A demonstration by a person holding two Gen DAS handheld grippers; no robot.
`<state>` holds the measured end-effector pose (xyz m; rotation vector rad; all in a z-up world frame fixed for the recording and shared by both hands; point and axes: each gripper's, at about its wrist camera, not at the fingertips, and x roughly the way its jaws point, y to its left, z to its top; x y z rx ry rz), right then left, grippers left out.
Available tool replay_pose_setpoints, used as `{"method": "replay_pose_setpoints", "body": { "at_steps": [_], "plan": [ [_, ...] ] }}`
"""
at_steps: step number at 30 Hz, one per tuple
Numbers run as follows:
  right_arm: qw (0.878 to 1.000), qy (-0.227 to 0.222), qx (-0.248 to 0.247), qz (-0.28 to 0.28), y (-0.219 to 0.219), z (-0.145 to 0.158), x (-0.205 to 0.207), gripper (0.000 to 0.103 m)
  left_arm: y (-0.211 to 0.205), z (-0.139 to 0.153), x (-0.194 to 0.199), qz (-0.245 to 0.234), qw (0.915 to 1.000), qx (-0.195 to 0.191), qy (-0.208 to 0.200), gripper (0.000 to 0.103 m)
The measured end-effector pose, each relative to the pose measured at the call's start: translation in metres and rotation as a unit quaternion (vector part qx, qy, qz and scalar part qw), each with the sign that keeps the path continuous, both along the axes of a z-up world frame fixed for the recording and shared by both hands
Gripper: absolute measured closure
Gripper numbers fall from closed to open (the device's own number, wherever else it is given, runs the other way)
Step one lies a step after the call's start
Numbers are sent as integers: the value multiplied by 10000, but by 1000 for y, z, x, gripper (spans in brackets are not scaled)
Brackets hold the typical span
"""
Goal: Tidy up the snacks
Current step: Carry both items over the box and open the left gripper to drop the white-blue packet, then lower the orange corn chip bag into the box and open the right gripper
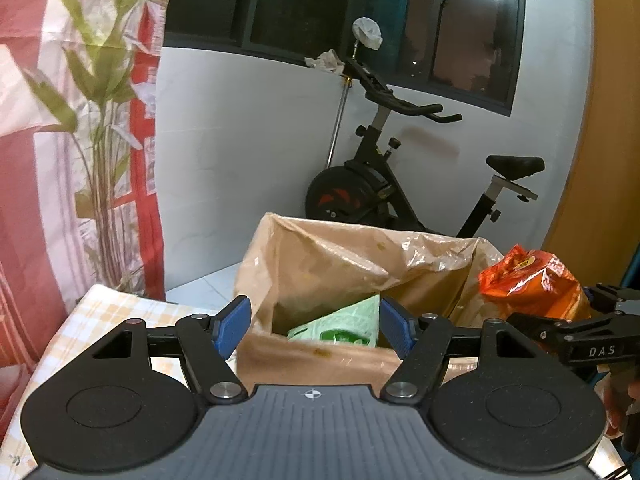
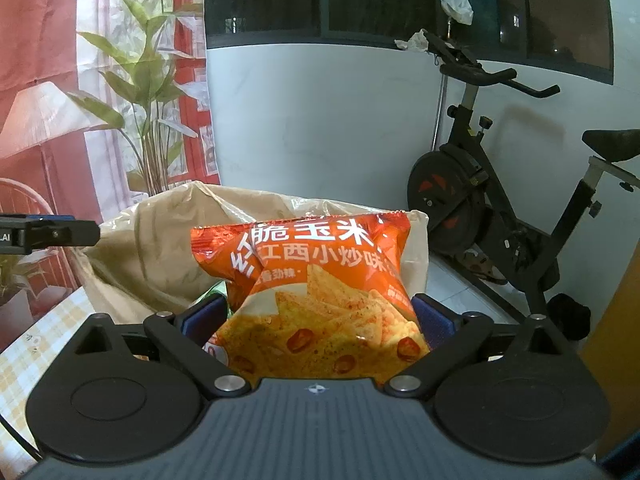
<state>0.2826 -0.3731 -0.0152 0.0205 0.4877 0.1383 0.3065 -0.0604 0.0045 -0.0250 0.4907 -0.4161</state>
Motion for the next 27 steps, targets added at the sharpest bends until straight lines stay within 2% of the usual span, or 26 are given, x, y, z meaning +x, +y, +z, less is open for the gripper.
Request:
{"method": "replay_pose_setpoints", "body": {
  "at_steps": [8,12,15,18,27],
  "plan": [
    [9998,-205,11,28,8,7,-8,4,16,1,-15,138,9998,-127,32,30],
    [9976,-658,137,-137,16,24,6,3,23,4,-25,197,9996,-183,-8,30],
    [9984,-539,124,-145,25,28,26,3,32,6,-31,280,9994,-193,-63,30],
    [9983,-589,-19,-25,32,29,27,3,39,4,-31,370,9991,-191,-39,29],
    [9984,-525,18,184,26,11,-16,3,51,-17,-42,326,9992,-94,210,30]
  ]
}}
